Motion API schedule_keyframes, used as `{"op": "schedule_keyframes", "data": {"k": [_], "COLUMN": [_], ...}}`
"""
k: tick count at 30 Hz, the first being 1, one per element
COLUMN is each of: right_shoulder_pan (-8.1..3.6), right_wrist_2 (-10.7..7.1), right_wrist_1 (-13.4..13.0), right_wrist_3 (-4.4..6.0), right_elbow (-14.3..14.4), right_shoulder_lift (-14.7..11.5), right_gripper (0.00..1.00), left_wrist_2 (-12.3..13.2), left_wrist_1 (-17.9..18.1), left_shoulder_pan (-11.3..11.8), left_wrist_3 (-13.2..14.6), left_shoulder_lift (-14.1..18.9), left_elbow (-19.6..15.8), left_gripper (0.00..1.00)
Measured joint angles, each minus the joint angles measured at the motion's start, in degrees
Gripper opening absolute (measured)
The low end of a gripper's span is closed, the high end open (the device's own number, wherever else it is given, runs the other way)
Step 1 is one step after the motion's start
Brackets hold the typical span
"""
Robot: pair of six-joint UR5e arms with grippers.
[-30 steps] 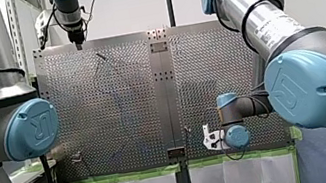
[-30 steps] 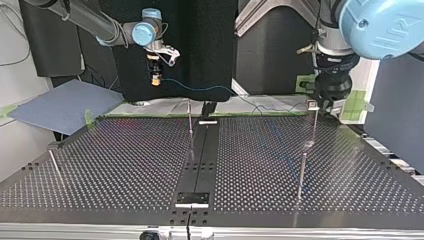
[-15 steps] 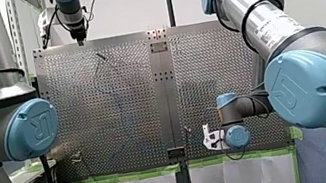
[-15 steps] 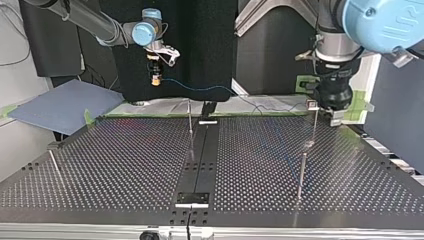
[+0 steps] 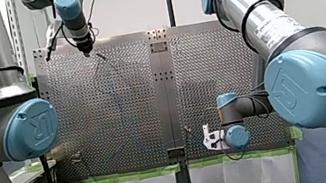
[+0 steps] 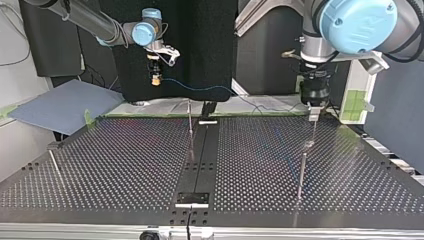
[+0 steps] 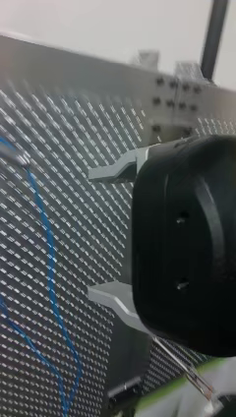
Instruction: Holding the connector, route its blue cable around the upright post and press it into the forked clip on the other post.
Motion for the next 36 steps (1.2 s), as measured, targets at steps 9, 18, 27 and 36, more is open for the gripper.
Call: {"op": "schedule_keyframes", "data": {"k": [9, 18, 27, 36], "right_shoulder_pan": [0.14, 0.22, 0.32, 0.58], "right_wrist_2": [-0.34, -0.57, -0.72, -1.57], "right_wrist_1": [-0.2, 0.1, -0.1, -0.3], "right_wrist_3": [0.07, 0.30, 0.52, 0.61], "right_elbow": [0.0, 0.0, 0.0, 0.0], "right_shoulder_lift": [0.0, 0.0, 0.0, 0.0], "right_gripper": [0.00, 0.00, 0.00, 0.00], "left_wrist_2": [4.7, 6.8, 8.5, 9.9], "left_wrist_1": [4.8, 8.6, 12.7, 17.5], "left_shoulder_pan": [-2.0, -3.5, -4.1, -3.8], "left_wrist_3": [3.7, 7.3, 11.1, 14.1], "left_shoulder_lift": [-4.0, -7.7, -11.7, -12.7], "left_elbow": [-4.8, -8.5, -8.4, -5.8], "left_gripper": [1.00, 1.00, 1.00, 1.00]}}
